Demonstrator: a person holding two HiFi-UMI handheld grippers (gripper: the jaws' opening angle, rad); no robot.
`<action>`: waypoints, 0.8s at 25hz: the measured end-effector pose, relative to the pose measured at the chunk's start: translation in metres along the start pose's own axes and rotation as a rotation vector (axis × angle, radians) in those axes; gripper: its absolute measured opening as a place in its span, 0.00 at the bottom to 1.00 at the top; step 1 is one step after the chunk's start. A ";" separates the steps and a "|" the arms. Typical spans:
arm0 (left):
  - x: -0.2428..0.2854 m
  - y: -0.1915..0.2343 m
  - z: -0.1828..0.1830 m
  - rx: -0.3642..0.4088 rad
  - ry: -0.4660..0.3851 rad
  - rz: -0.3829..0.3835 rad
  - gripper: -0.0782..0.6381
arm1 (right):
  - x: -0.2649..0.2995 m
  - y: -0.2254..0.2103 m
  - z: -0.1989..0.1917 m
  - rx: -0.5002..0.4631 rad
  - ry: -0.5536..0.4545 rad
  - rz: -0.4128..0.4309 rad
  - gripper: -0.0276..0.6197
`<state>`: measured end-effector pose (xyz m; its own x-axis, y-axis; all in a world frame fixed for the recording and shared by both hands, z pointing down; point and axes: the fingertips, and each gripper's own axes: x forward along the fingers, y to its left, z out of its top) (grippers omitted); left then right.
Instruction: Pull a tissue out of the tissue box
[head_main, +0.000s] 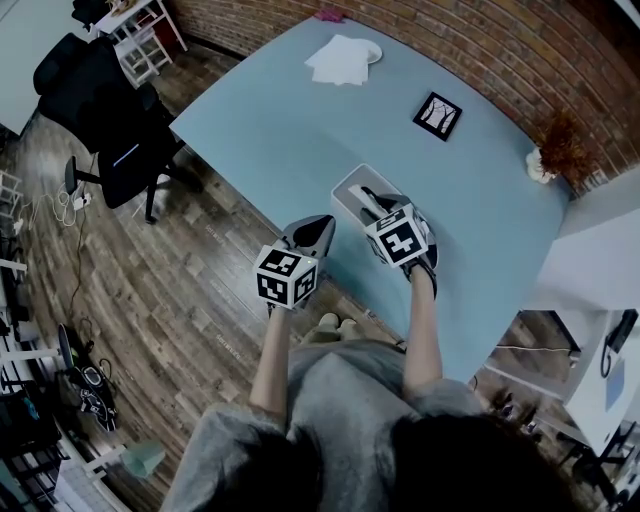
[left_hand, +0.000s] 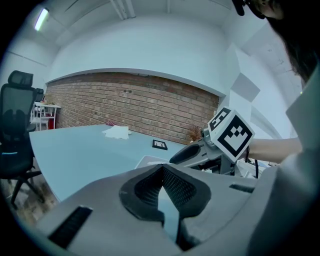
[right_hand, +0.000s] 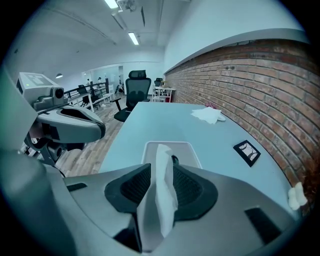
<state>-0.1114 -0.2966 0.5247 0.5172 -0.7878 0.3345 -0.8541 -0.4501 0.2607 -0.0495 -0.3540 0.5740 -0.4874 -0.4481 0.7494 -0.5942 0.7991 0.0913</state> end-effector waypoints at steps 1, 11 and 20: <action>0.001 0.001 -0.001 -0.002 0.004 -0.001 0.11 | 0.001 0.000 -0.001 0.001 0.007 -0.001 0.23; 0.006 0.009 -0.006 -0.014 0.022 -0.001 0.11 | 0.013 -0.004 -0.005 -0.034 0.067 -0.029 0.13; 0.002 0.011 -0.007 -0.016 0.022 -0.009 0.11 | 0.008 -0.006 -0.003 -0.043 0.073 -0.051 0.05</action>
<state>-0.1197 -0.3005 0.5351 0.5261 -0.7741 0.3522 -0.8486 -0.4501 0.2781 -0.0481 -0.3611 0.5816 -0.4080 -0.4598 0.7887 -0.5887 0.7928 0.1576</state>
